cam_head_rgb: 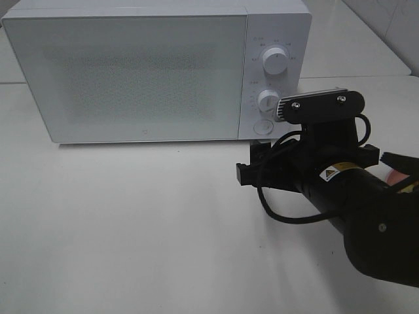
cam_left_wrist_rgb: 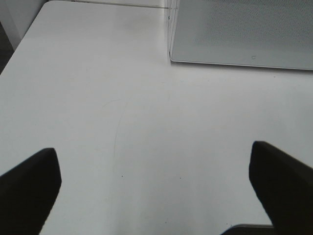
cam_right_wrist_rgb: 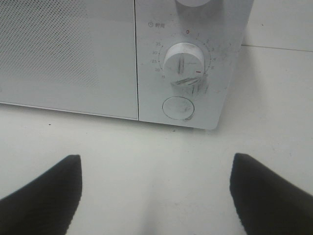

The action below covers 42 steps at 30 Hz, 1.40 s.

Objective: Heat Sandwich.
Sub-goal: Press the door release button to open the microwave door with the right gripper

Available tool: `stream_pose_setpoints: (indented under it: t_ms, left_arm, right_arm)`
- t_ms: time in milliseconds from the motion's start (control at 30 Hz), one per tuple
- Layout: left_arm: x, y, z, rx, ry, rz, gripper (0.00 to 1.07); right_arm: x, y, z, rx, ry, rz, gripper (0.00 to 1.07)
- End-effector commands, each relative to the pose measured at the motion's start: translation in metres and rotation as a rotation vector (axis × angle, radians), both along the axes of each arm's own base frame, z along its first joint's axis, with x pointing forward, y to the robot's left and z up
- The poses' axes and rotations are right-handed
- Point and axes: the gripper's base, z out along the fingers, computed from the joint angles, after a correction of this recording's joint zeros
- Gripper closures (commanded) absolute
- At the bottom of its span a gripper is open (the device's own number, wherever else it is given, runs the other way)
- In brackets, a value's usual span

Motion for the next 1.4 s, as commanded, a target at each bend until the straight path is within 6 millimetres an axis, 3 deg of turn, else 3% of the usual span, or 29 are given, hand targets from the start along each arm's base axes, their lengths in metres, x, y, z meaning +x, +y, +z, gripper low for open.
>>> stream_pose_setpoints:
  t_ms: [33,267,700,900,1033,1067,1100,1167,1200,1233,1300,1400]
  left_arm:
    - [-0.0016,-0.0001,0.0004,-0.002,-0.026,-0.006,0.09]
    - [-0.0016,-0.0001,0.0004,-0.002,-0.026,-0.006,0.09]
    - [-0.0016,-0.0001,0.0004,-0.002,-0.026,-0.006,0.09]
    - [-0.0016,-0.0001,0.0004,-0.002,-0.026,-0.006,0.09]
    - [-0.0016,-0.0001,0.0004,-0.002,-0.026,-0.006,0.09]
    - [-0.0016,-0.0001,0.0004,-0.002,-0.026,-0.006,0.09]
    - [-0.0016,-0.0001,0.0004,-0.002,-0.026,-0.006,0.09]
    - [-0.0016,-0.0001,0.0004,-0.002,-0.026,-0.006,0.09]
    - [-0.0016,-0.0001,0.0004,-0.002,-0.026,-0.006,0.09]
    - [-0.0016,-0.0001,0.0004,-0.002,-0.026,-0.006,0.09]
    - [-0.0016,-0.0001,0.0004,-0.002,-0.026,-0.006,0.09]
    - [-0.0016,-0.0001,0.0004,-0.002,-0.026,-0.006,0.09]
  right_arm:
    - [0.0009,0.0023,0.0035,0.029,-0.017,-0.006,0.31]
    - [0.0009,0.0023,0.0035,0.226,0.007,-0.087,0.31]
    - [0.0009,0.0023,0.0035,1.016,0.106,-0.414,0.34]
    - [0.0009,0.0023,0.0035,1.226,0.132,-0.501,0.41]
    - [0.0007,0.0025,0.0030,1.357,0.155,-0.558,0.59]
    - [0.0007,0.0025,0.0030,1.357,0.155,-0.558,0.59]
    - [0.0006,0.0025,0.0029,1.382,0.160,-0.569,0.69]
    - [0.0006,0.0025,0.0029,1.392,0.161,-0.574,0.82]
    - [0.0006,0.0025,0.0029,1.392,0.161,-0.574,0.82]
    - [0.0008,0.0023,0.0029,1.395,0.161,-0.575,0.95]
    - [0.0012,0.0016,0.0021,1.393,0.168,-0.584,1.06]
    - [0.0010,0.0016,0.0017,1.397,0.173,-0.588,1.07]
